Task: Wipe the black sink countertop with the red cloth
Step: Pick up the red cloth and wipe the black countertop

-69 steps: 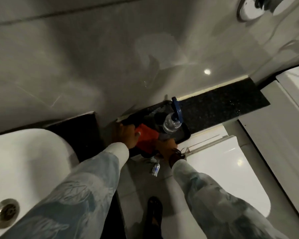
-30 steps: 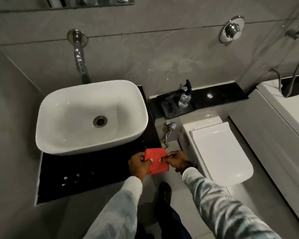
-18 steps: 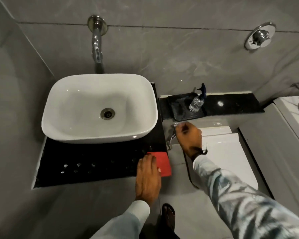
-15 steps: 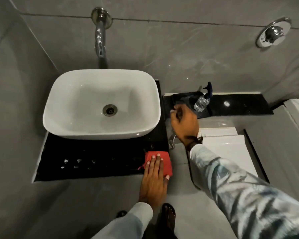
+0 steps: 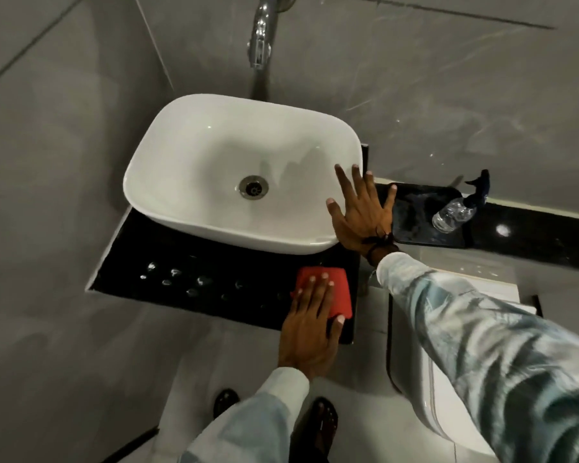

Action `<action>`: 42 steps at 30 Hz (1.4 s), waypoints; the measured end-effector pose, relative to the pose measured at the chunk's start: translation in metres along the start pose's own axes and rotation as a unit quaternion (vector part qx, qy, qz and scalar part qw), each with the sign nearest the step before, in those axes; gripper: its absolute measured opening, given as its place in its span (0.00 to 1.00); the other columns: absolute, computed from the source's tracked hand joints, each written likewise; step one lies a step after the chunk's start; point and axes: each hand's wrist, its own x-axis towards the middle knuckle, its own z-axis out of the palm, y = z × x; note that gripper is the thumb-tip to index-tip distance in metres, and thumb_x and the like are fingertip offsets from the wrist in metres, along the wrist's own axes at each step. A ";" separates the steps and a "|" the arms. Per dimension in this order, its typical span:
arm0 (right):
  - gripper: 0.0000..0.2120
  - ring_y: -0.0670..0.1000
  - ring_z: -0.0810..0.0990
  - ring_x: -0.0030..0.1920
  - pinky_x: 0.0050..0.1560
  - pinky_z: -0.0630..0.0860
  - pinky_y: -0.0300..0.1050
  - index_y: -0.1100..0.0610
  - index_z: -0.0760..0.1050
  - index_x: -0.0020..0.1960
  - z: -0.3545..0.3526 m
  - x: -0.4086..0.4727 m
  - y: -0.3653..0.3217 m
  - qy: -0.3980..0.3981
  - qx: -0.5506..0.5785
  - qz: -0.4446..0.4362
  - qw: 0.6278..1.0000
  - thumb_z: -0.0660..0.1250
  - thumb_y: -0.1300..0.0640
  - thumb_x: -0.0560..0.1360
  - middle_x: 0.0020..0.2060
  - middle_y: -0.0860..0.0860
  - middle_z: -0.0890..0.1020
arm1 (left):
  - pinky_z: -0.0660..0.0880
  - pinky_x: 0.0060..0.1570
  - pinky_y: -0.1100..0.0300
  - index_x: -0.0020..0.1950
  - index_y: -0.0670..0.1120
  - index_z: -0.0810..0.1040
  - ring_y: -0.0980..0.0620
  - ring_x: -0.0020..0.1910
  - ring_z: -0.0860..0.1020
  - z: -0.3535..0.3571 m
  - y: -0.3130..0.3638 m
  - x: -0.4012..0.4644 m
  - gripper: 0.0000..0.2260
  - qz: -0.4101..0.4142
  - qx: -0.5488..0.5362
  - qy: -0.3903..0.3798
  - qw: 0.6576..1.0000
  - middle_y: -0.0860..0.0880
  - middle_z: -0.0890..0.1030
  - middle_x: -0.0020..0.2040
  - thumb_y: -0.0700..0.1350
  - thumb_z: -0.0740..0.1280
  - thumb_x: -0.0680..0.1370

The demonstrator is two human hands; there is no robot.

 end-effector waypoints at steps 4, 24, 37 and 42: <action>0.33 0.56 0.48 0.86 0.79 0.40 0.75 0.39 0.46 0.85 -0.001 0.001 -0.001 -0.001 0.010 0.004 1.000 0.55 0.41 0.83 0.86 0.48 0.50 | 0.42 0.82 0.49 0.84 0.51 0.45 0.51 0.85 0.41 0.007 -0.001 -0.047 0.29 -0.024 -0.013 0.003 1.000 0.53 0.44 0.86 0.60 0.45 0.85; 0.40 0.57 0.46 0.86 0.78 0.39 0.75 0.37 0.39 0.84 0.022 0.005 -0.041 -0.008 -0.010 0.014 1.000 0.42 0.23 0.76 0.86 0.50 0.50 | 0.44 0.79 0.44 0.84 0.55 0.48 0.47 0.85 0.50 -0.013 -0.043 -0.072 0.26 0.043 0.041 -0.018 0.998 0.53 0.51 0.85 0.54 0.48 0.86; 0.43 0.57 0.46 0.86 0.81 0.39 0.70 0.37 0.41 0.84 0.018 -0.003 -0.053 -0.012 -0.034 0.032 0.999 0.43 0.21 0.74 0.86 0.52 0.50 | 0.48 0.80 0.35 0.84 0.51 0.54 0.42 0.84 0.51 -0.088 -0.170 -0.083 0.28 -0.207 0.041 0.022 0.977 0.48 0.54 0.85 0.53 0.46 0.83; 0.42 0.55 0.46 0.86 0.82 0.37 0.67 0.35 0.40 0.83 0.037 -0.009 -0.087 -0.024 0.021 0.052 0.998 0.42 0.19 0.73 0.86 0.51 0.50 | 0.37 0.81 0.41 0.83 0.60 0.45 0.50 0.85 0.44 -0.091 -0.166 -0.056 0.26 -0.075 0.052 -0.027 0.996 0.57 0.44 0.84 0.55 0.44 0.84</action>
